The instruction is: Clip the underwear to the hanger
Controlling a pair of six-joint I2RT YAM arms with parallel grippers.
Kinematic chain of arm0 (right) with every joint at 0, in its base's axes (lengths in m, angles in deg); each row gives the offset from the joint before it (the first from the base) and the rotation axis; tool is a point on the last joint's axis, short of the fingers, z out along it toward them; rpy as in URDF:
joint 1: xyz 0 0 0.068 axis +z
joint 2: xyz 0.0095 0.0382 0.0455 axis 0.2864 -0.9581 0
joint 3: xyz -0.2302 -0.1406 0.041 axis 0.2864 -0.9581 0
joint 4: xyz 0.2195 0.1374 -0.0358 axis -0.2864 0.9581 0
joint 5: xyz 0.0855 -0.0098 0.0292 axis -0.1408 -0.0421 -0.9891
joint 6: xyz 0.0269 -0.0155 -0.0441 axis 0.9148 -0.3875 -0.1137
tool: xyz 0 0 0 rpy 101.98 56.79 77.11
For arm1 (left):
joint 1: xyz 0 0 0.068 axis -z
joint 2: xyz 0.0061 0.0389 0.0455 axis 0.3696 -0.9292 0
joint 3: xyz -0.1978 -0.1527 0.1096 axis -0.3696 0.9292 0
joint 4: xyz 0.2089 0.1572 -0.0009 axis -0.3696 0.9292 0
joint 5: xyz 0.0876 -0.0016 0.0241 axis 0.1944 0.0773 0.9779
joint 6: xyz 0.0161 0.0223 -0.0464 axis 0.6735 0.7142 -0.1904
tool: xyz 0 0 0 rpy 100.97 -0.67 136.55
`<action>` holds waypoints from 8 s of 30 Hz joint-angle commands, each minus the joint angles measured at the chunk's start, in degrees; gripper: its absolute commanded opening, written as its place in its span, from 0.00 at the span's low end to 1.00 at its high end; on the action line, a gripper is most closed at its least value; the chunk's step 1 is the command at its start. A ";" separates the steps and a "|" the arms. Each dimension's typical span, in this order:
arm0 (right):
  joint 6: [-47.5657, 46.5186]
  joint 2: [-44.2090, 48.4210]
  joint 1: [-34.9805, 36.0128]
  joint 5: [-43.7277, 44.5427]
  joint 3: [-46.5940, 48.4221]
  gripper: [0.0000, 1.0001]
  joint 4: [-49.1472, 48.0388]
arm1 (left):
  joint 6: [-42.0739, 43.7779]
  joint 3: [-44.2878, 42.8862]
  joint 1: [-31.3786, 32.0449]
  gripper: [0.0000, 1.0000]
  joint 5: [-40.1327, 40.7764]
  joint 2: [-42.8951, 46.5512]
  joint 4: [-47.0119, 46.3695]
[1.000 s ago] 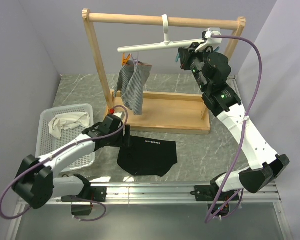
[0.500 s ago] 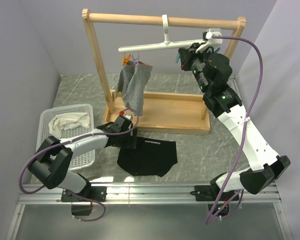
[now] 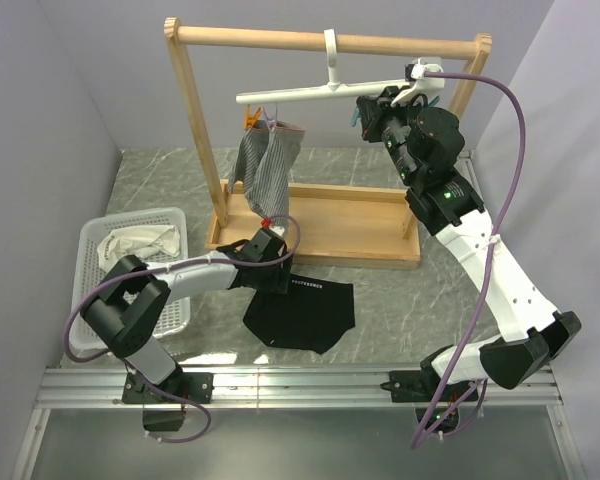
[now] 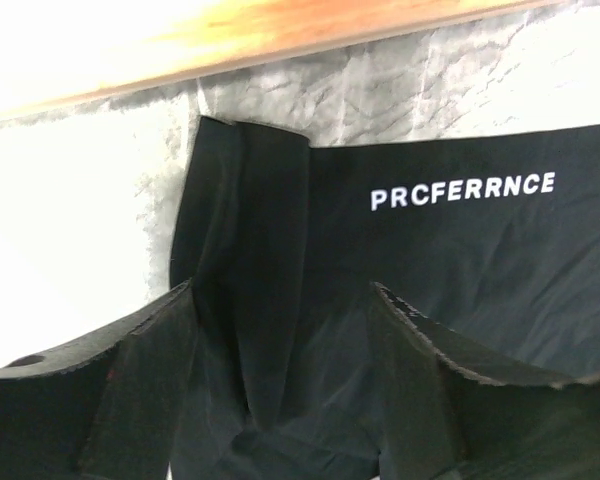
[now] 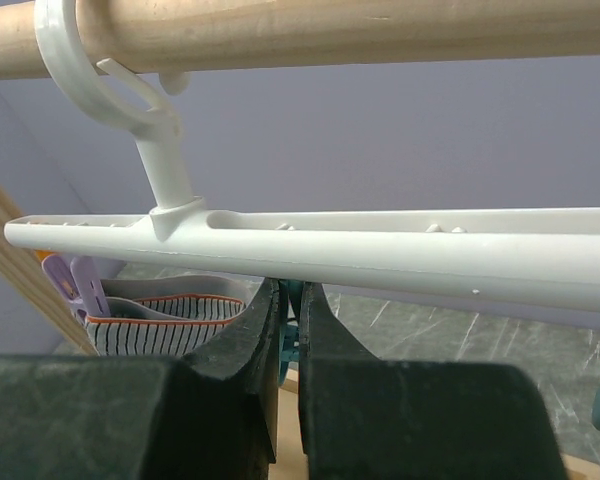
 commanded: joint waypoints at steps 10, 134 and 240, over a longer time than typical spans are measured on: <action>0.16 3.11 -0.15 2.09 0.13 0.00 -2.76 | 2.24 -2.97 1.72 0.40 4.88 -5.57 -0.61; 6.58 4.17 -0.41 -6.61 -4.36 0.00 -2.67 | -3.38 -30.48 -0.12 0.00 -15.07 2.60 -45.52; 4.91 33.44 -10.95 -10.21 -28.27 0.69 12.96 | 24.56 -13.35 -5.49 0.73 -40.66 16.75 -34.97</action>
